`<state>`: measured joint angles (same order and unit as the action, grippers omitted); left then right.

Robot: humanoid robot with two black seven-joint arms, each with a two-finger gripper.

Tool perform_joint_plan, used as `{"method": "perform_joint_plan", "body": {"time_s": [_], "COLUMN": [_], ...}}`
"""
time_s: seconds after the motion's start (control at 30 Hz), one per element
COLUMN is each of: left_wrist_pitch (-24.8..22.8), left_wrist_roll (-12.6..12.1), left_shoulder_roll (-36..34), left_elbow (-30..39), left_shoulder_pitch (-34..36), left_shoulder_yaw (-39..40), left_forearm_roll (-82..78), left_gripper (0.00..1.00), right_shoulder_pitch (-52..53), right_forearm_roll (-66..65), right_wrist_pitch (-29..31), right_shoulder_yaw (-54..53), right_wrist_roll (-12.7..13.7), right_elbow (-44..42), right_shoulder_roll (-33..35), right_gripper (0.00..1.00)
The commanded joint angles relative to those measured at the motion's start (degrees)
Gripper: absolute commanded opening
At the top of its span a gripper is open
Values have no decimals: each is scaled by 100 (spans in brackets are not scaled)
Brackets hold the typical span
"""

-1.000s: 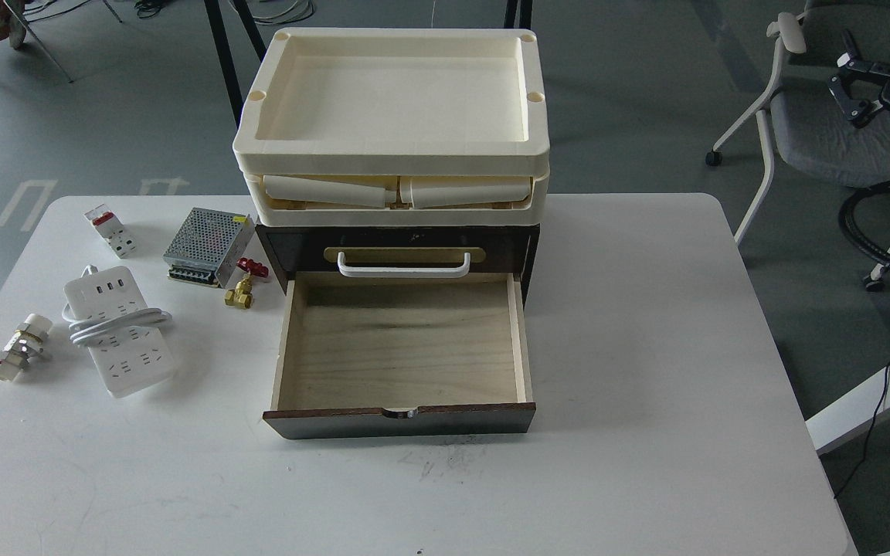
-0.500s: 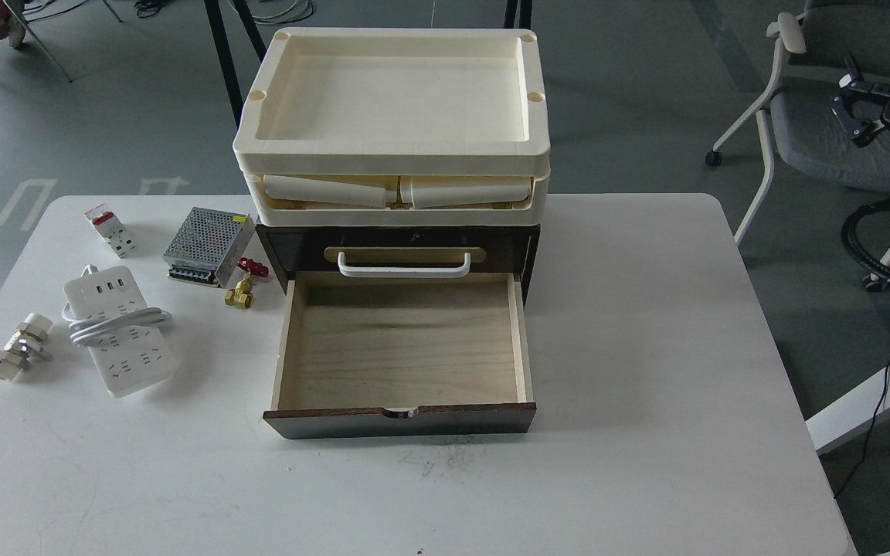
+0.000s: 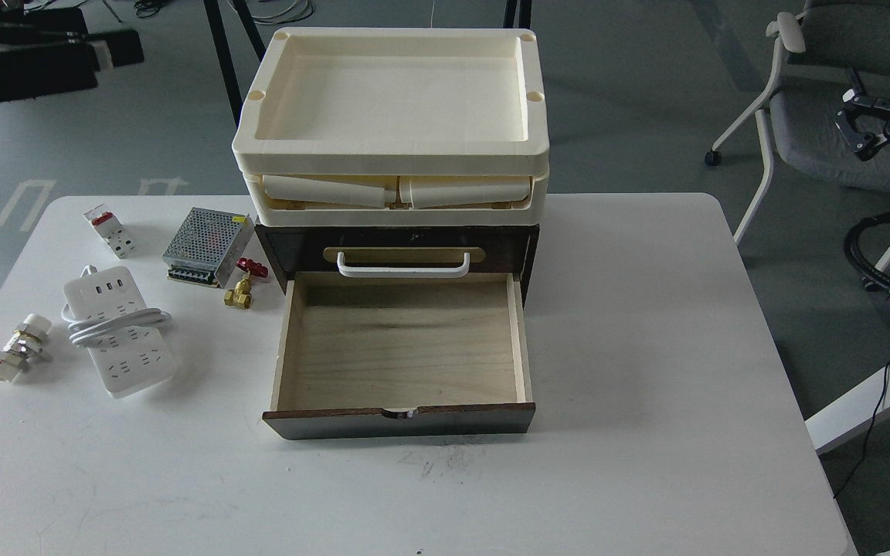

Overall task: Put charging cable into cabinet
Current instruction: 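Reach the left gripper down to the white power strip with cable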

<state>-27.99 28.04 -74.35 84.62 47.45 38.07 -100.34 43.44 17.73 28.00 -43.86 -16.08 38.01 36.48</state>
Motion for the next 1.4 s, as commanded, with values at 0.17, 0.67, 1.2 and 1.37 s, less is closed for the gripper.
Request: {"method": "perform_joint_plan", "body": {"time_s": [0.17,0.67,1.2,1.37], "left_wrist_pitch": [293,892,1286,1604], "left_wrist_roll": [-4,-4,-4,-4], "left_shoulder_roll": [-300,1316,2591,2846], "left_elbow": [-437,-2037,-3908,-4419], "left_shoulder_pitch": [-25,-52,-34,-52], "left_shoulder_yaw": [-2206,-2585,-3138,-3227], "left_forearm_roll": [-1654,-2466,-2466,-2466], "left_gripper": [98,98,98,96], "right_shoulder_pitch": [-64,-161,-196,-240], "right_forearm_roll": [2,11,11,11], "right_wrist_pitch": [0,0,0,0], "right_shoulder_yaw": [0,-9,-26,-35], "right_wrist_roll": [-1,-1,-1,-1], "right_elbow": [-4,5,-4,5], "right_shoulder_roll": [-18,-9,-9,0], "right_gripper": [100,100,100,100]}}
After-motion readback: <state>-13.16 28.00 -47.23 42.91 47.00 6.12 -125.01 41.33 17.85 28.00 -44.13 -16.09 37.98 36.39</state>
